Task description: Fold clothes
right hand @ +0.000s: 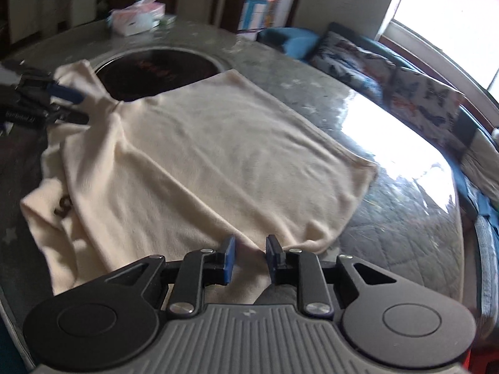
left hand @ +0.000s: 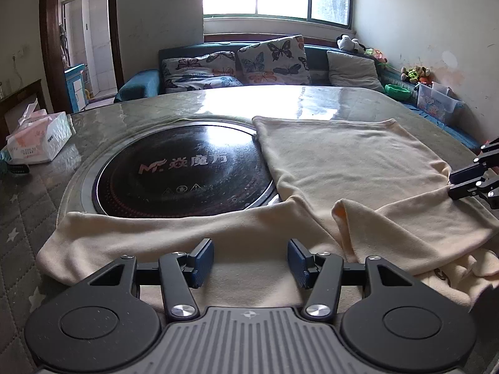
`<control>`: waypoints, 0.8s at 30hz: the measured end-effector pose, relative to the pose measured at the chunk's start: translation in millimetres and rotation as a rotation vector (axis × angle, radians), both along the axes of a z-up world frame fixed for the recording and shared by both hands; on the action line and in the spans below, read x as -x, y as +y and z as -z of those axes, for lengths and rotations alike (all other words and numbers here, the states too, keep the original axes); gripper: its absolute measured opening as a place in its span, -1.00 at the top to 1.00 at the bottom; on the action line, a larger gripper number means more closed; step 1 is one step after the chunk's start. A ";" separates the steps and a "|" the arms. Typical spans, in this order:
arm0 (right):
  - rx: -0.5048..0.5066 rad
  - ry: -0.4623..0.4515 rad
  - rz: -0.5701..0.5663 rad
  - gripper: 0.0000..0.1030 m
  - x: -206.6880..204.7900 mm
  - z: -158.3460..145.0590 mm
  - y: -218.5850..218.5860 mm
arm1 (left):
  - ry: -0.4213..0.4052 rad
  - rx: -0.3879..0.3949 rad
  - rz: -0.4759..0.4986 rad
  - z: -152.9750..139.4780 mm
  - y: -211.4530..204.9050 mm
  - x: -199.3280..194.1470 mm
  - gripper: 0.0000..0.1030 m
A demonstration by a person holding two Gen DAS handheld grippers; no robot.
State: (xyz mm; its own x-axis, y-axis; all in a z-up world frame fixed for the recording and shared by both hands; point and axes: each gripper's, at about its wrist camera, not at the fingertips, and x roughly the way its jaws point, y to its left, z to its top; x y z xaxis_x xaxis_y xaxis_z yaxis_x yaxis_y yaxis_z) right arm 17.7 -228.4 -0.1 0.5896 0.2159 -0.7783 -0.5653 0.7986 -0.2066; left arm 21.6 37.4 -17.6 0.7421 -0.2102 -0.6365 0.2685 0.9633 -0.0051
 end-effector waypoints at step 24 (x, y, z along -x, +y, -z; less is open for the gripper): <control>-0.109 -0.016 0.063 0.86 3.9 -11.2 -29.4 | -0.028 -0.026 -0.003 -7.6 -3.6 5.0 -0.08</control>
State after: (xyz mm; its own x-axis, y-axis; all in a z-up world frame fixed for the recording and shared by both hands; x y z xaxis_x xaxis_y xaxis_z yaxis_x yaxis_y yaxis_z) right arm 13.9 -257.9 11.1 0.6167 0.2605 -0.7428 -0.5105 0.8506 -0.1255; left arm 16.6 33.8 -10.0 0.7601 -0.1911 -0.6210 0.2649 0.9639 0.0276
